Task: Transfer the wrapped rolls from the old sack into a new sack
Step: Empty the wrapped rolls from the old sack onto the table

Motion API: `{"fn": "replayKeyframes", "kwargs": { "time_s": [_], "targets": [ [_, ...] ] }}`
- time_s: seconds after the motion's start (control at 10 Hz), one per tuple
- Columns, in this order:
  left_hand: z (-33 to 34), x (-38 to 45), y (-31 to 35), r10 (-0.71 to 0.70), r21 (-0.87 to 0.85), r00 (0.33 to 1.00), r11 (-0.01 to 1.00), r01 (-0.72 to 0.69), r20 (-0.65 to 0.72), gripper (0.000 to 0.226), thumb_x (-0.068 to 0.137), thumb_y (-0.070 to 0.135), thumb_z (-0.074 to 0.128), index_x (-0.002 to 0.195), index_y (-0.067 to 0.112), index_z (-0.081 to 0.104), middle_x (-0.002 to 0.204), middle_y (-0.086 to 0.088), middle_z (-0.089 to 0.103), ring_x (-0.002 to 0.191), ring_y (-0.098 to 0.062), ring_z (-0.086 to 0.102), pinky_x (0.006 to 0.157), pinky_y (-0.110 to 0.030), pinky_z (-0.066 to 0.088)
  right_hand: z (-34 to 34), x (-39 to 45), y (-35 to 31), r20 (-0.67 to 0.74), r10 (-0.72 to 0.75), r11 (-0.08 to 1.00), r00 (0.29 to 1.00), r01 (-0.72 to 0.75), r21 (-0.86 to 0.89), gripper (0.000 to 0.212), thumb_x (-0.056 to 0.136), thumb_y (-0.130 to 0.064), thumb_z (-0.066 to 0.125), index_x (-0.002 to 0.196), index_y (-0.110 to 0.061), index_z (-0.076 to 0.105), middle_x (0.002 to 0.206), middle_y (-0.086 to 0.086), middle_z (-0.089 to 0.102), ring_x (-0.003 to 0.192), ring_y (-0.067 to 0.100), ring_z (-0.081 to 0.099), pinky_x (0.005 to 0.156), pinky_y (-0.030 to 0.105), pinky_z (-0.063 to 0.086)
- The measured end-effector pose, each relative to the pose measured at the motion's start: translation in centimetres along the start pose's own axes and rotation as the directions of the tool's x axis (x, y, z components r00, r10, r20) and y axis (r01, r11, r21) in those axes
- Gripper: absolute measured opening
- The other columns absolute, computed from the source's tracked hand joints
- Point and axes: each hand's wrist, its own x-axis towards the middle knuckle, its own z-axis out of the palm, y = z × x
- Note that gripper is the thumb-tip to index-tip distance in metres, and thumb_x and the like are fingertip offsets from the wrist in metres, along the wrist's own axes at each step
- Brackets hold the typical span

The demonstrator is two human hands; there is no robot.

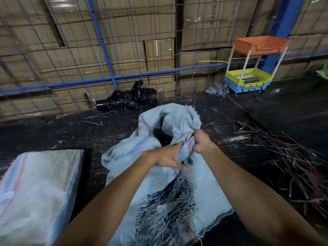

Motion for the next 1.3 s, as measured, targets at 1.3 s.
{"fn": "replayKeyframes", "kwargs": {
  "time_s": [1.3],
  "targets": [
    [-7.9,1.9,-15.7,-0.807,-0.775,0.38,0.567,0.279,-0.453,0.082,0.085,0.06,0.061,0.149,0.014,0.04,0.154,-0.016,0.037,0.141,-0.035,0.035,0.118,-0.043,0.027,3.4,-0.3,-7.7,-0.166,-0.226,0.846,0.96,0.278,0.454,0.044,0.103,-0.009,0.03,0.144,-0.003,0.047,0.143,0.015,0.052,0.132,0.031,0.05,0.109,0.042,0.043]
  ]
}}
